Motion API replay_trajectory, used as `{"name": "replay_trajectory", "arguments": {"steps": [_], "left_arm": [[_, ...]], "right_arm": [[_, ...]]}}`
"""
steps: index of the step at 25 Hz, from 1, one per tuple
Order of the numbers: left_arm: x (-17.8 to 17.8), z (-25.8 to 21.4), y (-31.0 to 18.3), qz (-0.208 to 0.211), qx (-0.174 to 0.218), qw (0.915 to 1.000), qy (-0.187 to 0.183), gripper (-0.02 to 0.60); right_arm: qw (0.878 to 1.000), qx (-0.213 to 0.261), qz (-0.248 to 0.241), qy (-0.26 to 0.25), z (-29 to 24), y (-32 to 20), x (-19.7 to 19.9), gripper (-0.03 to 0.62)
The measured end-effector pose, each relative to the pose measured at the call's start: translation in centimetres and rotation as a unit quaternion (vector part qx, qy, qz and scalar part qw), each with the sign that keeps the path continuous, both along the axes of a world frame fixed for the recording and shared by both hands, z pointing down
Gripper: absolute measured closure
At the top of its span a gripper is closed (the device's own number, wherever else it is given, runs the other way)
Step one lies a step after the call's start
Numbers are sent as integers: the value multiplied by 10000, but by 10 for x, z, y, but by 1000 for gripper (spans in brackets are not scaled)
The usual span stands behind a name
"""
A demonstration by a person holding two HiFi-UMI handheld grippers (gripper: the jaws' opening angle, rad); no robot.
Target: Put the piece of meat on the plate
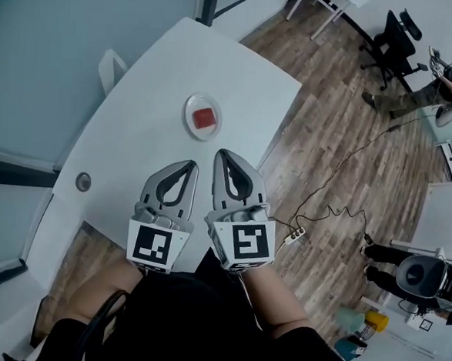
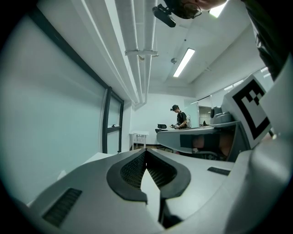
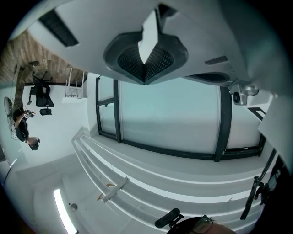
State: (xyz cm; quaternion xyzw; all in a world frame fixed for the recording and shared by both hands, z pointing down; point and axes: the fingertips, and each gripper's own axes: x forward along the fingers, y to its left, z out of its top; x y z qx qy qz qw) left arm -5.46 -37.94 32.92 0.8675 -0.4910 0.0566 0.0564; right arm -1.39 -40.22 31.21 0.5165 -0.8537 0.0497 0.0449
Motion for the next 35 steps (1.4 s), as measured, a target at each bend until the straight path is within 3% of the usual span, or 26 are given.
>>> {"name": "replay_trajectory", "arguments": {"steps": [17,35], "left_arm": [[-39,-20,49,-52,-42,9999,-86,578],[-23,-20,49,14,-81,10000,45,578]], "right_arm": [[9987,330,-379,47,-23,56,-26,591],[9987,288,-413,-18,-24,56,-20,591]]}}
